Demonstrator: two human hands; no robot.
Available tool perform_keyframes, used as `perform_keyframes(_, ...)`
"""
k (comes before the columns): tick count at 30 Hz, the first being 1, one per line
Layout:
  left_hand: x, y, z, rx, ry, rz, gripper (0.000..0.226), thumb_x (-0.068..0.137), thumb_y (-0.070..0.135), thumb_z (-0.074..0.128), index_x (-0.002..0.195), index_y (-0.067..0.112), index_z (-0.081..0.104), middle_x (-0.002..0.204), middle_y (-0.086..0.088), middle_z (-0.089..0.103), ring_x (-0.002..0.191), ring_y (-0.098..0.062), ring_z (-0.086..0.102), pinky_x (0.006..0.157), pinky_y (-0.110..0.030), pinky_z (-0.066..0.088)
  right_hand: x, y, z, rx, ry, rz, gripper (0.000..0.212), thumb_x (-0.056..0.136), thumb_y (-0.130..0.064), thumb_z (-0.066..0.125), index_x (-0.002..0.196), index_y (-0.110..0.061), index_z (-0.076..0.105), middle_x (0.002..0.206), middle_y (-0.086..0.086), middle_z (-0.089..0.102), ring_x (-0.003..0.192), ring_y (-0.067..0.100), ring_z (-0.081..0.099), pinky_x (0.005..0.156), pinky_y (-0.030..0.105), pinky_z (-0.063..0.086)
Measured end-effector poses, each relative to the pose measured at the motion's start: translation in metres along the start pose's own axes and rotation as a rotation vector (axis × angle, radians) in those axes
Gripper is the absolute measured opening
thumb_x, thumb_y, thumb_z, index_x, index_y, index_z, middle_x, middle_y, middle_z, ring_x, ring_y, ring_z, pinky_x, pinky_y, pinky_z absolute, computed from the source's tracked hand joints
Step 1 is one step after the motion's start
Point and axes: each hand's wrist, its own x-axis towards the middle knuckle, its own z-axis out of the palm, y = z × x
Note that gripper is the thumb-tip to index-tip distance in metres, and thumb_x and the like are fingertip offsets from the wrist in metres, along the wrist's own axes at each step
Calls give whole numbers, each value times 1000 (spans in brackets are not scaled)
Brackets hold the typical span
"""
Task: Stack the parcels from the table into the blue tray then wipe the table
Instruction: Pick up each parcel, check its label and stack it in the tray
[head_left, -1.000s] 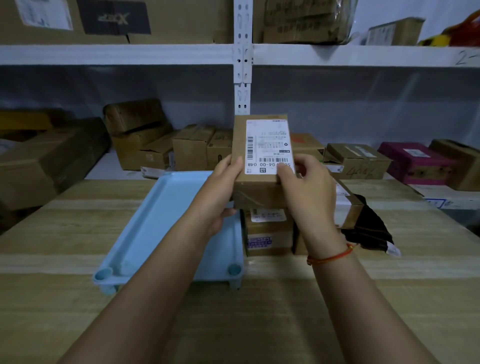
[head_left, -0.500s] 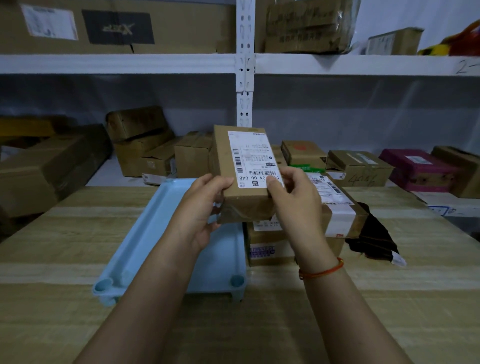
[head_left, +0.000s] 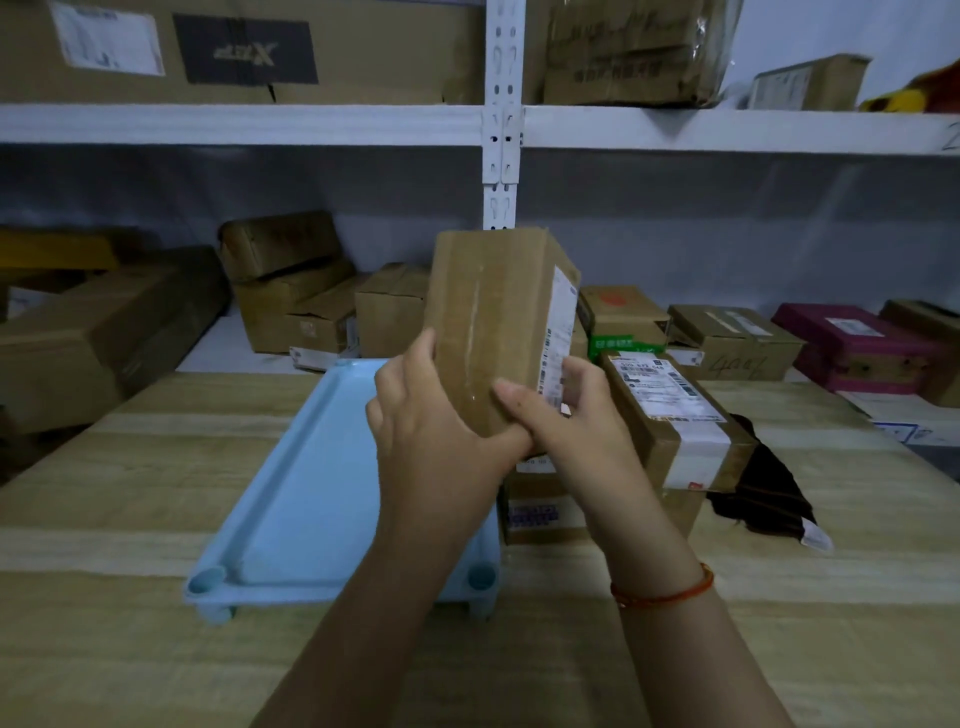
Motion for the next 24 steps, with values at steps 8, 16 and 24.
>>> perform_keyframes(8,-17,-13,-10,-382,-97,-92,55,85,27,70,134,30,44,119,22,55,105,5,56,78,-14,52,-7,12,-8,216,97,144,64,69,-59,71,122,-30,52,116,-1,63,101,20,64,81,42,57)
perform_keyframes(16,-12,-27,-19,-739,-289,-426,38,91,45,50,121,28,66,117,9,69,116,-12,59,104,-42,41,-11,16,-7,235,63,205,42,78,-60,63,109,-32,56,115,1,64,104,23,62,92,52,53)
perform_keyframes(24,-11,-36,-18,-834,-433,-517,62,65,51,66,123,29,62,118,-1,68,111,-20,62,89,-40,50,-11,9,-8,272,2,220,29,94,-46,51,110,-25,63,109,5,69,102,24,65,91,48,53)
